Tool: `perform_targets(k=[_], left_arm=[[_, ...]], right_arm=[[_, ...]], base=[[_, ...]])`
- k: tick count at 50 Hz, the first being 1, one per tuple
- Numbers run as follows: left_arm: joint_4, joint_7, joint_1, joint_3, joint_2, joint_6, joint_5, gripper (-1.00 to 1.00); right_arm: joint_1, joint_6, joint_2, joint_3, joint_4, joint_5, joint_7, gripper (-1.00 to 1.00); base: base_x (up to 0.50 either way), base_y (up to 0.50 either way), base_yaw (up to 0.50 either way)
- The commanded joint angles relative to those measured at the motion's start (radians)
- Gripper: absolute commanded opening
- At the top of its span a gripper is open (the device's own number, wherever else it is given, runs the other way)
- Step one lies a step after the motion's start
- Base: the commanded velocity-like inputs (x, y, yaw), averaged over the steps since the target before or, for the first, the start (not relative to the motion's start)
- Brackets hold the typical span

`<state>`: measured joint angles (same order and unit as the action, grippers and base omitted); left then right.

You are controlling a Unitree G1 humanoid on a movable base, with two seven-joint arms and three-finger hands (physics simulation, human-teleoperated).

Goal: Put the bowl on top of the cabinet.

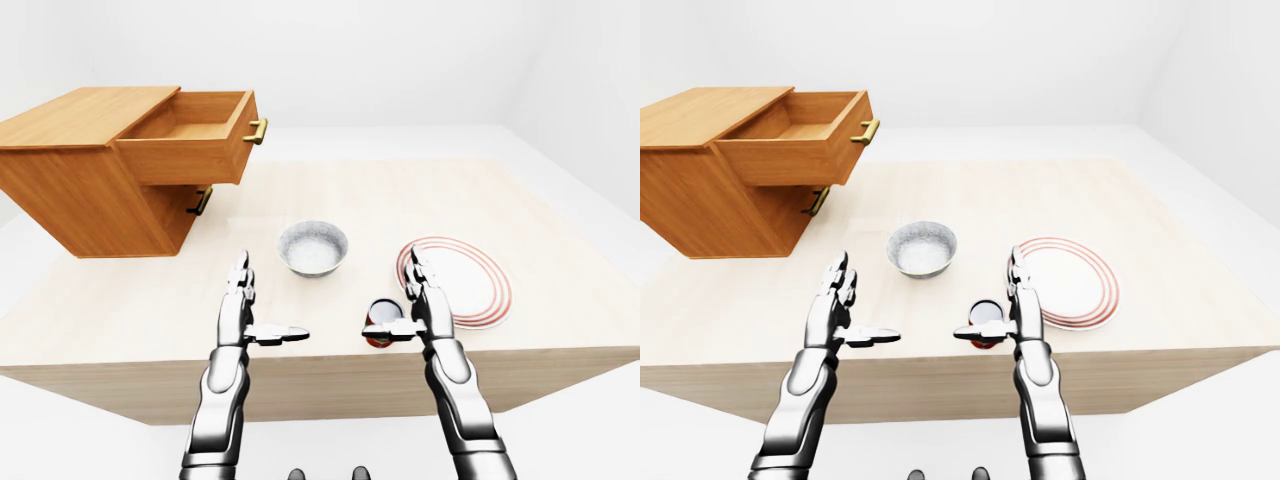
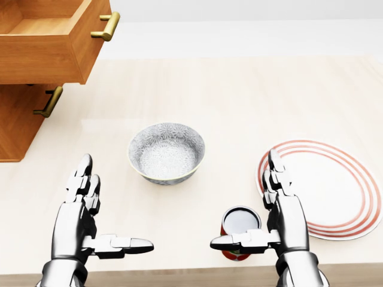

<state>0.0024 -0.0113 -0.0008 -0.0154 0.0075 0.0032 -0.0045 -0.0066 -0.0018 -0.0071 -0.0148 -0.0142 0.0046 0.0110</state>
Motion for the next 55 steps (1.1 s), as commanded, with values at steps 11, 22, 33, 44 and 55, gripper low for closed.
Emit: perform_targets(k=[11,22,33,44,55], left_arm=[[-0.033,-0.011,-0.001,-0.021,0.010,0.043,-0.012,1.00],[-0.056,-0.006,-0.002,-0.026,0.009,0.076,-0.018,1.00],[-0.059,-0.005,0.009,-0.034,0.011,0.048,-0.026,1.00],[-0.051,-0.005,0.014,-0.031,0.009,0.033,-0.027,1.00],[-0.057,-0.007,0.014,-0.036,0.012,0.036,-0.033,1.00]], right_arm=[[-0.013,0.012,-0.014,-0.023,-0.026,-0.009,0.004,1.00],[0.000,0.028,-0.011,-0.017,0.010,-0.027,-0.008,1.00],[0.008,0.050,-0.010,-0.017,0.041,-0.008,0.008,1.00],[0.004,0.042,-0.009,-0.017,0.028,-0.012,0.001,1.00],[0.007,0.041,-0.007,-0.010,0.033,-0.018,0.001,1.00]], base=[[0.00,0.00,0.00],[0.00,0.00,0.00],[0.10,0.00,0.00],[0.50,0.00,0.00],[0.50,0.00,0.00]])
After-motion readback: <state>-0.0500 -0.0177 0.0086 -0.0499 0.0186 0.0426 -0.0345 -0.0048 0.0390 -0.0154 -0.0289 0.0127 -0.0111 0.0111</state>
